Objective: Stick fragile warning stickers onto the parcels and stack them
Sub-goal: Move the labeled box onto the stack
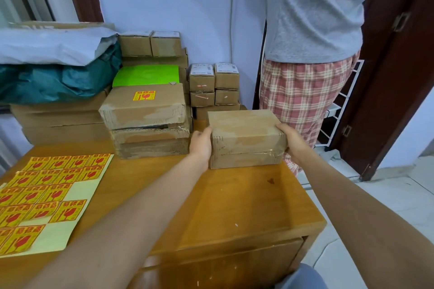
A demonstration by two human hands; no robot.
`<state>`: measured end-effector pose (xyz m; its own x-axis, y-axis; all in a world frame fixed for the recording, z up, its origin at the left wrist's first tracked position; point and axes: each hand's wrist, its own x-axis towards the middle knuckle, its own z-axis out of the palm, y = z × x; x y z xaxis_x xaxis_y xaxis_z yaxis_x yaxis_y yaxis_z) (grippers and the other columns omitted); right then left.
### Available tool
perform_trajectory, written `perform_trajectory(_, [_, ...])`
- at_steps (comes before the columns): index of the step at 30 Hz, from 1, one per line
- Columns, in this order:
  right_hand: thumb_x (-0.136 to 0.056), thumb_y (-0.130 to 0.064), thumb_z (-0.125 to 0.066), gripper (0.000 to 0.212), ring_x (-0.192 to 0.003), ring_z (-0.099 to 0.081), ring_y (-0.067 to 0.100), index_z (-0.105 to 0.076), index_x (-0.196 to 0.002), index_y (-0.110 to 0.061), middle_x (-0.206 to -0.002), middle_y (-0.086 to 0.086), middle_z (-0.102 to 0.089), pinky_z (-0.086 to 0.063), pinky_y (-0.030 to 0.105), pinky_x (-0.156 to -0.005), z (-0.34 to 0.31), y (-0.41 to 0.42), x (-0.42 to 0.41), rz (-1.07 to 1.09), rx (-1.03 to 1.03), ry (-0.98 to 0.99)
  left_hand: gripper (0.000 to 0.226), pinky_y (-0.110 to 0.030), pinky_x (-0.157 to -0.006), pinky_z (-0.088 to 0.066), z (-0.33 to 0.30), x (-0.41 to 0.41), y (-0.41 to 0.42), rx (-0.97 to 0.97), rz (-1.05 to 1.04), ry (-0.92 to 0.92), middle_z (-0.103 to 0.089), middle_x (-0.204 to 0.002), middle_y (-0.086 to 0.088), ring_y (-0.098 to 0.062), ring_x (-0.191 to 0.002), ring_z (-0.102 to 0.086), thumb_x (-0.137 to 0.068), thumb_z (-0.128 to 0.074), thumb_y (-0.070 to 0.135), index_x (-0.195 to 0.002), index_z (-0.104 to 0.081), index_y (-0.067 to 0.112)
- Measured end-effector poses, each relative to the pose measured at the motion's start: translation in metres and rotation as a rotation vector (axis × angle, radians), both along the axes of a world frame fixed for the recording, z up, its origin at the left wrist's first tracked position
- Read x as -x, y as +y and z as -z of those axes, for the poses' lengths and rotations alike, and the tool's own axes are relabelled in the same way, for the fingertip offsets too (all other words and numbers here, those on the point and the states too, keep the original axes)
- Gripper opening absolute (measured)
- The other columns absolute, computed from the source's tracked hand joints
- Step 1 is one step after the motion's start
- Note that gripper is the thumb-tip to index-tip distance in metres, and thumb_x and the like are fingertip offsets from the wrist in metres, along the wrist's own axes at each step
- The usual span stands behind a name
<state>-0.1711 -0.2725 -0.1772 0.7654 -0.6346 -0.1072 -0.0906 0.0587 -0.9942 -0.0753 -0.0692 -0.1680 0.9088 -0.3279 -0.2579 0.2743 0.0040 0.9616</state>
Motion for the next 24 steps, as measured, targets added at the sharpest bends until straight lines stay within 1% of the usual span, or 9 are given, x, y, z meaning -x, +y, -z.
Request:
perform_trajectory(1, [-0.099,-0.031,-0.044,0.022,-0.086,-0.059,0.015,-0.061,-0.102,-0.018,-0.1,0.003,-0.064,-0.048,0.03,-0.078,0.001,0.002,0.003,-0.011,-0.019,0.0,0.025,-0.034,-0.083,-0.029,0.0,0.003,0.003,0.002,0.012,0.011,-0.044,-0.093,0.003,-0.018,-0.098,-0.038,-0.097,-0.046,0.04,-0.082,-0.036,0.023])
perform_trajectory(3, [-0.099,-0.032,-0.043,0.027,-0.09,-0.058,0.017,-0.058,-0.113,-0.016,-0.104,0.004,-0.063,-0.048,0.033,-0.081,0.001,0.007,0.009,-0.03,-0.06,0.0,0.026,-0.035,-0.085,-0.029,0.002,0.006,0.008,-0.014,0.049,0.008,-0.043,-0.108,0.0,-0.02,-0.101,-0.039,-0.095,-0.047,0.045,-0.1,-0.04,0.021])
perform_trajectory(5, [-0.099,-0.031,-0.043,0.027,-0.088,-0.059,0.016,-0.055,-0.117,-0.015,-0.1,0.002,-0.063,-0.046,0.031,-0.072,-0.001,0.016,0.015,-0.06,-0.074,0.004,0.049,-0.037,-0.089,-0.031,0.007,0.007,0.014,-0.034,0.066,-0.025,-0.041,-0.118,-0.001,-0.023,-0.109,-0.041,-0.092,-0.05,0.051,-0.124,-0.036,0.017])
perform_trajectory(7, [-0.099,-0.029,-0.043,0.024,-0.088,-0.06,0.016,-0.055,-0.115,-0.016,-0.098,0.002,-0.064,-0.047,0.032,-0.071,-0.001,0.022,0.021,-0.088,-0.066,0.017,0.062,-0.04,-0.094,-0.032,0.011,0.007,0.021,-0.091,0.056,-0.058,-0.042,-0.13,-0.002,-0.026,-0.121,-0.041,-0.087,-0.053,0.057,-0.131,-0.036,0.017])
perform_trajectory(9, [-0.099,-0.031,-0.044,0.026,-0.096,-0.06,0.018,-0.056,-0.117,-0.017,-0.104,0.003,-0.065,-0.049,0.038,-0.082,0.002,0.026,0.027,-0.104,-0.049,0.035,0.065,-0.043,-0.101,-0.031,0.016,0.009,0.03,-0.111,0.063,-0.077,-0.037,-0.143,-0.003,-0.027,-0.129,-0.037,-0.085,-0.054,0.06,-0.131,-0.037,0.019])
perform_trajectory(11, [-0.097,-0.033,-0.046,0.029,-0.102,-0.06,0.02,-0.057,-0.119,-0.017,-0.11,0.003,-0.065,-0.047,0.044,-0.092,0.006,0.029,0.032,-0.1,-0.037,0.04,0.074,-0.045,-0.108,-0.026,0.022,0.012,0.037,-0.112,0.088,-0.088,-0.028,-0.15,-0.001,-0.026,-0.136,-0.03,-0.085,-0.053,0.06,-0.144,-0.03,0.022])
perform_trajectory(16, [-0.095,-0.038,-0.051,0.032,-0.108,-0.058,0.023,-0.056,-0.122,-0.022,-0.118,0.003,-0.063,-0.046,0.048,-0.095,0.011,0.042,0.045,-0.087,-0.007,0.053,0.071,-0.045,-0.112,-0.02,0.032,0.02,0.059,-0.09,0.129,-0.137,-0.024,-0.149,0.002,-0.022,-0.138,-0.025,-0.084,-0.056,0.058,-0.146,-0.034,0.029])
perform_trajectory(21, [-0.096,-0.035,-0.049,0.021,-0.098,-0.059,0.02,-0.054,-0.111,-0.022,-0.107,0.0,-0.062,-0.047,0.045,-0.089,0.01,0.064,0.057,-0.067,0.046,0.058,0.081,-0.035,-0.102,-0.035,0.036,0.029,0.083,-0.005,0.112,-0.152,-0.049,-0.133,0.002,-0.018,-0.124,-0.047,-0.064,-0.064,0.068,-0.133,-0.054,0.026])
perform_trajectory(24, [-0.095,-0.036,-0.05,0.017,-0.095,-0.057,0.017,-0.055,-0.104,-0.022,-0.106,0.0,-0.059,-0.047,0.044,-0.086,0.008,0.081,0.061,-0.066,0.082,0.065,0.053,-0.022,-0.077,-0.046,0.038,0.035,0.096,0.077,0.077,-0.168,-0.063,-0.119,-0.004,-0.015,-0.104,-0.062,-0.082,-0.064,0.047,-0.124,-0.06,0.015])
